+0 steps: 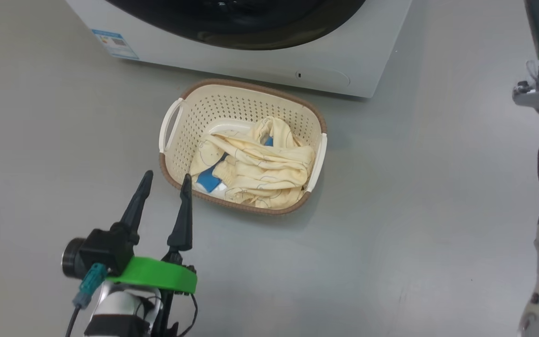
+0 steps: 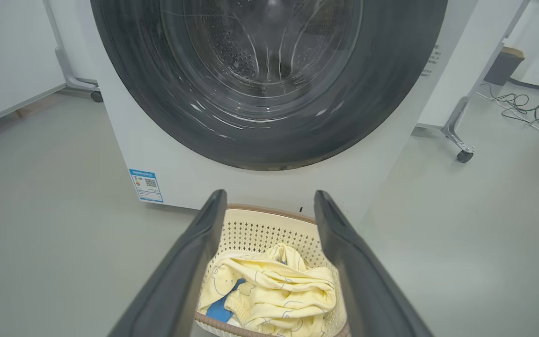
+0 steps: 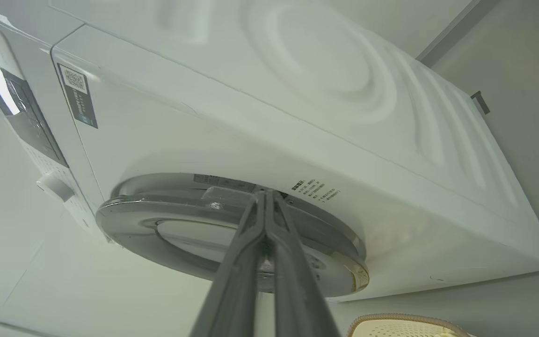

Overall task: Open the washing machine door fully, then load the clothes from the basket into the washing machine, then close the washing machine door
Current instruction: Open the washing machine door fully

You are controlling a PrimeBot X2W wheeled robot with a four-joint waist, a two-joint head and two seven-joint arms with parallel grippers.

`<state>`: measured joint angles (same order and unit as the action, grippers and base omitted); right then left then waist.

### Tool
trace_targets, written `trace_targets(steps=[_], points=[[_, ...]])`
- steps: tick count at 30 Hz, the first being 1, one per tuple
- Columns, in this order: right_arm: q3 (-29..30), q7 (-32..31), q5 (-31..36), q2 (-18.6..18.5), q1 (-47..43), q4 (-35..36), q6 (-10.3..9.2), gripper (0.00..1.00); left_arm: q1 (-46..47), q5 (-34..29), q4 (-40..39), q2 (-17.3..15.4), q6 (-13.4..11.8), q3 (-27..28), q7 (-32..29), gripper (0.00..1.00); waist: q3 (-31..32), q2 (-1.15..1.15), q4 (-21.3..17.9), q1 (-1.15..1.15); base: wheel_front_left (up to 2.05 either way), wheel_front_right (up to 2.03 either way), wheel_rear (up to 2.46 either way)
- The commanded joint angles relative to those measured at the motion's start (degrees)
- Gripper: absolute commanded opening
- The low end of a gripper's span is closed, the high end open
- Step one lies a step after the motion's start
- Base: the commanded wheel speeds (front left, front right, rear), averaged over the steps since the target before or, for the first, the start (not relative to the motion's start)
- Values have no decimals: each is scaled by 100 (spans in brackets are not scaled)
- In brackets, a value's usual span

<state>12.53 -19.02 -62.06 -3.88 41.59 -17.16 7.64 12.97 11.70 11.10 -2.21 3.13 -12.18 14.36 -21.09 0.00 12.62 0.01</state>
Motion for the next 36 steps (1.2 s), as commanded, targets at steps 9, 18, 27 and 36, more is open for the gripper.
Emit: trace_targets(steps=[9,18,27,36], points=[[366,-585,-410,15,1200,-524,-15,0,323,122,-237,-66,-93,-66,63,100,-296,0,295,-1,0,0,0],[570,-1316,-528,27,2369,-1587,-15,0,477,367,-306,-66,-148,-364,63,100,-576,0,526,-1,0,0,0],[763,-1961,-299,-15,3168,-2469,-15,0,564,483,-322,-66,-201,-455,63,100,-749,0,743,-1,0,0,0],[913,-2177,42,-35,3714,-3179,-15,0,622,611,-366,-66,-250,-584,63,100,-881,0,888,-1,0,0,0]])
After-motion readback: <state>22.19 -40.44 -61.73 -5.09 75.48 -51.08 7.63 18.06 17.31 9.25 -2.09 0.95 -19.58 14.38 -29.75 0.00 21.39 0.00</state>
